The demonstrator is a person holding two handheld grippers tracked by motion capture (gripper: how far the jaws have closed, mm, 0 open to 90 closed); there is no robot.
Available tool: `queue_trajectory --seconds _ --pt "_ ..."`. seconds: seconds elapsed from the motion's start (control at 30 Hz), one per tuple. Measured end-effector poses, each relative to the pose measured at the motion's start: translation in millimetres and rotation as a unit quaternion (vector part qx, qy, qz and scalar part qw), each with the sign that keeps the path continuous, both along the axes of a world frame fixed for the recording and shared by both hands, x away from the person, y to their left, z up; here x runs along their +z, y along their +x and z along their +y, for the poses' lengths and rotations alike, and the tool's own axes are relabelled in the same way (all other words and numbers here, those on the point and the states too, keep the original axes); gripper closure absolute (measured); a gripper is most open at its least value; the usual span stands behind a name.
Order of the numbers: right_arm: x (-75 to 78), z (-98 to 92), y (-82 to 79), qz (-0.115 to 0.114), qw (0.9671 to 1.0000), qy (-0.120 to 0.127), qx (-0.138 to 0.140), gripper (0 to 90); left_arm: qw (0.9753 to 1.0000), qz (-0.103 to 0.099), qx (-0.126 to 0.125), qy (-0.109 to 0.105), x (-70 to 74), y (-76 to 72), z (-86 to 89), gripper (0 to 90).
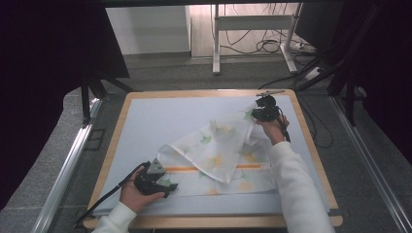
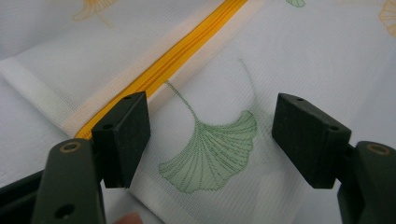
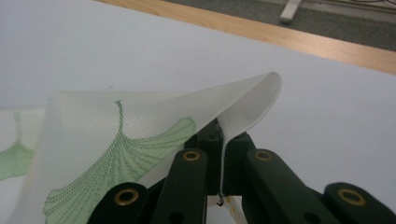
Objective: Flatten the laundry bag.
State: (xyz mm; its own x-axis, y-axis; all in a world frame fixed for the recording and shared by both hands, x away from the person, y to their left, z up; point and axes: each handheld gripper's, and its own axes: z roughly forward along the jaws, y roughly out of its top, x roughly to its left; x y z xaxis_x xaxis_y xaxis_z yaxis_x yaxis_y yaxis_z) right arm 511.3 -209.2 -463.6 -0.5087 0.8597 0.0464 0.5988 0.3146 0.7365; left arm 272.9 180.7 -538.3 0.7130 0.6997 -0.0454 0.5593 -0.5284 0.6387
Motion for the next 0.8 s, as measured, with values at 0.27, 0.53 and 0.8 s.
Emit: queue_trajectory --seconds 0.27,0.53,0.8 --pt "-13.6 -8.9 29.4 0.022 0.9995 -0.006 -0.023 88.2 1.0 0.002 -0.002 0.003 0.4 0.5 -0.5 27.2" --pt "-37.9 -6.4 46.9 0.029 0.9974 -0.055 -0.036 87.5 1.0 0.004 -0.002 0.003 0.3 0.6 -1.0 26.0" --pt "-41.5 -18.0 54.6 0.024 0.9963 -0.068 -0.046 81.1 1.0 0.006 -0.003 0.004 0.4 1.0 -1.2 25.7"
